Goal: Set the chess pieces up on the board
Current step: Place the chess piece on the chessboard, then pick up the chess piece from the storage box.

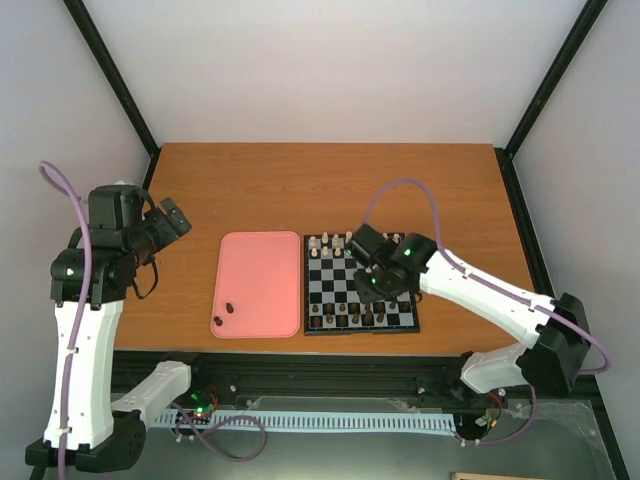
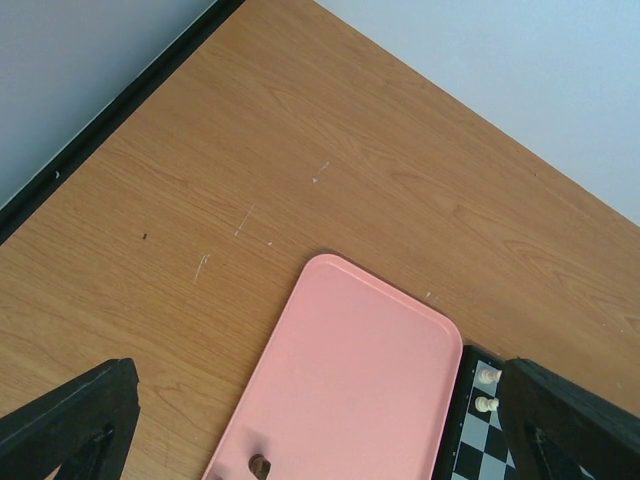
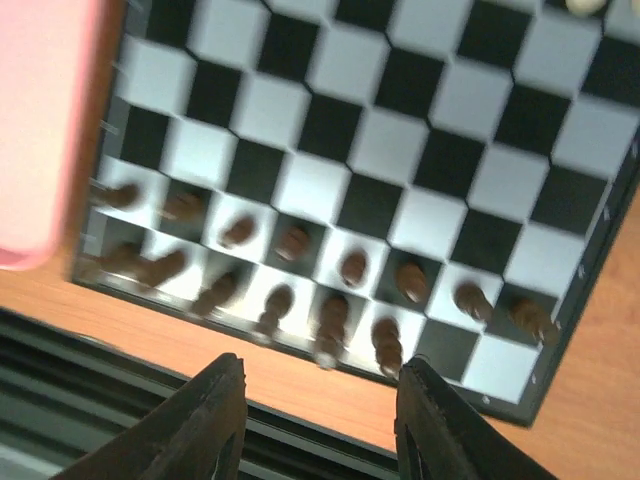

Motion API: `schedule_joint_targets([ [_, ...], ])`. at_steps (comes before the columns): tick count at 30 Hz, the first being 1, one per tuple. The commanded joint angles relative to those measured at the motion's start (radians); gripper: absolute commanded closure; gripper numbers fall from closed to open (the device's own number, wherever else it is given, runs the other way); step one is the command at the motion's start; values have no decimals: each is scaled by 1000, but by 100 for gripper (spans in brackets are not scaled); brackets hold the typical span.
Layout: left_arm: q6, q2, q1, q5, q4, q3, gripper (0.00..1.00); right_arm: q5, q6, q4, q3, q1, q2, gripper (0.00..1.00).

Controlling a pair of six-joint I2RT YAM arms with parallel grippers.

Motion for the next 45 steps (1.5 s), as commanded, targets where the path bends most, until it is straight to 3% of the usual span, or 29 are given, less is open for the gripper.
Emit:
schedule_joint_targets([
  [1, 13, -11, 6, 0, 6, 25, 0, -23, -87, -2, 198, 18, 69, 58],
  [11, -2, 0, 5, 16, -30, 123, 0, -195, -252, 175, 630, 145, 573, 54],
  [17, 0, 7, 5, 23, -44, 147, 0, -241, -315, 156, 928, 221, 850, 54],
  [23, 1, 3, 5, 32, -55, 137, 0, -311, -347, 128, 1140, 254, 1017, 53],
  [45, 4, 0, 6, 44, -65, 104, 0, -347, -354, 89, 1284, 286, 1213, 58],
])
